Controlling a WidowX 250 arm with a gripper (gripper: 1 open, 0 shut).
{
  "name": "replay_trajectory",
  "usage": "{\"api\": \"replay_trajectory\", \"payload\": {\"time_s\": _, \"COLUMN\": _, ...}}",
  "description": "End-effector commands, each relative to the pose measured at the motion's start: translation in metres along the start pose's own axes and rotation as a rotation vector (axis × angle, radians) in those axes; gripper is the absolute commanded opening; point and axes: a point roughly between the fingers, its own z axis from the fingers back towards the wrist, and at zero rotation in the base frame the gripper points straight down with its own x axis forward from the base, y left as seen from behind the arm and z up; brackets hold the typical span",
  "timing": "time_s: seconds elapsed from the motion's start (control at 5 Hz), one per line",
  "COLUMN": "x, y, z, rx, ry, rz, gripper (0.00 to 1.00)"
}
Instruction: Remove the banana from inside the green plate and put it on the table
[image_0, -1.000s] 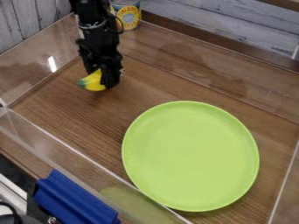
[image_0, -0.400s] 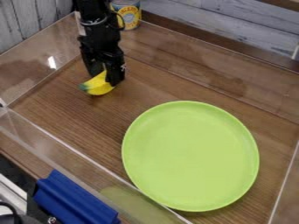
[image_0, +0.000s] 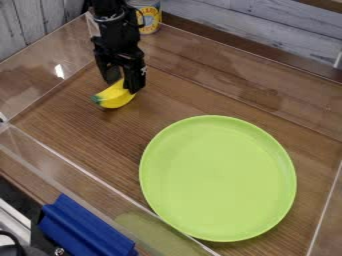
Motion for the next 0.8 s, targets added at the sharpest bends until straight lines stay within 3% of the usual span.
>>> {"api": "replay_trajectory", "payload": {"time_s": 0.0, "x": 0.015, "y": -0.002, "z": 0.039, "rx": 0.042, "ry": -0.093, "rz": -0.02, "gripper": 1.0}}
{"api": "replay_trajectory", "payload": {"time_s": 0.4, "x": 0.022, "y": -0.007, "z": 0.058, "rx": 0.038, "ry": -0.122, "rz": -0.036, "gripper": 1.0}}
{"api": "replay_trajectory", "payload": {"time_s": 0.6, "x": 0.029, "y": -0.004, "z": 0.059, "rx": 0.035, "ry": -0.134, "rz": -0.041, "gripper": 1.0}}
